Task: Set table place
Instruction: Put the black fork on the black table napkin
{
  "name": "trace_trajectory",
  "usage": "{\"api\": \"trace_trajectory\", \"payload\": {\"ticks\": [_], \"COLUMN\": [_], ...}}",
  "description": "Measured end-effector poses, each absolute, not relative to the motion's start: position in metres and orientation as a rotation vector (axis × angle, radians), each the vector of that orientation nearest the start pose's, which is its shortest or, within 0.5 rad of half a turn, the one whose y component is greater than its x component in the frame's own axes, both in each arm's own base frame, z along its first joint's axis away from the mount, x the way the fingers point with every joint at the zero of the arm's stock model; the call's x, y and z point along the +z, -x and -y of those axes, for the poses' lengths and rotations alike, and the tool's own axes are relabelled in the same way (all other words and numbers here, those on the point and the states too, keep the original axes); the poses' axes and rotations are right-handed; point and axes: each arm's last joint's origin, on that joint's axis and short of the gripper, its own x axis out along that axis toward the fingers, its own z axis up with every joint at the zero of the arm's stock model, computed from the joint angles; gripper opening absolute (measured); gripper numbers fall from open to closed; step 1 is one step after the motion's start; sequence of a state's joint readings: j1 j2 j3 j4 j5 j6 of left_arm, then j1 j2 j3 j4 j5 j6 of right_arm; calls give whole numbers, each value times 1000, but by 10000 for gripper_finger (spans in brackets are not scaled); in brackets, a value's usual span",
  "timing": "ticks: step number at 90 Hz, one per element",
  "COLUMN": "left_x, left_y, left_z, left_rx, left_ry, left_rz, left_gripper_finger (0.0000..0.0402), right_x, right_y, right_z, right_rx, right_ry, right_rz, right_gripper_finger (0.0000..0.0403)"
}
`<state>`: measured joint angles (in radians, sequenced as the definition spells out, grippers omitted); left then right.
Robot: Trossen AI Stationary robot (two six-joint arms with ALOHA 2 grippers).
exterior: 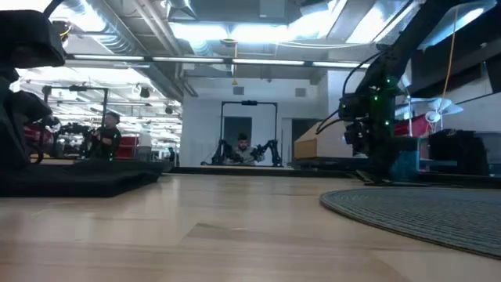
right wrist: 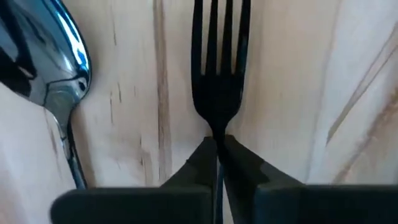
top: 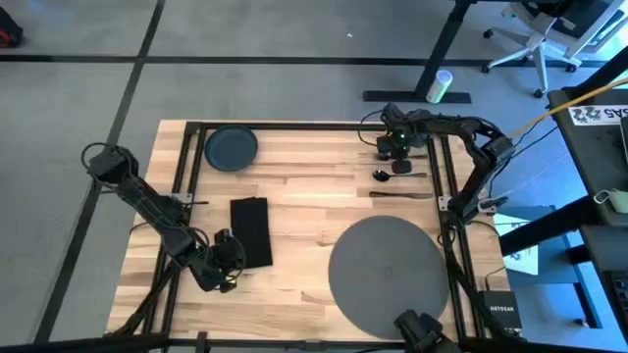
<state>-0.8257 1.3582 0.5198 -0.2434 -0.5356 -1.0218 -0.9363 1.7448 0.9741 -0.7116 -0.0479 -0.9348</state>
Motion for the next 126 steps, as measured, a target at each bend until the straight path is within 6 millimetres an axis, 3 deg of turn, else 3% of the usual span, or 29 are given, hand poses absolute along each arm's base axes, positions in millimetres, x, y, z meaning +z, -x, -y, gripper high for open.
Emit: {"api": "trace_trajectory", "payload": {"ticks": [58, 93, 126], "left_x": [143, 149, 150], "left_y": [-163, -170, -170], "left_z": [152, 154, 153], "left_rx": [174, 159, 165], "left_ry": [259, 209, 197], "left_rz": [-746, -644, -632], "left_gripper_finger": [0, 0, 0], "right_x": [186, 208, 283], "right_y": [-173, -219, -261], "right_z": [213, 182, 173], "right_rx": [-112, 32, 119], "right_ry": [-240, -260, -241], "right_rz": [-1211, -1015, -799], "right_gripper_finger": [1, 0, 0]}}
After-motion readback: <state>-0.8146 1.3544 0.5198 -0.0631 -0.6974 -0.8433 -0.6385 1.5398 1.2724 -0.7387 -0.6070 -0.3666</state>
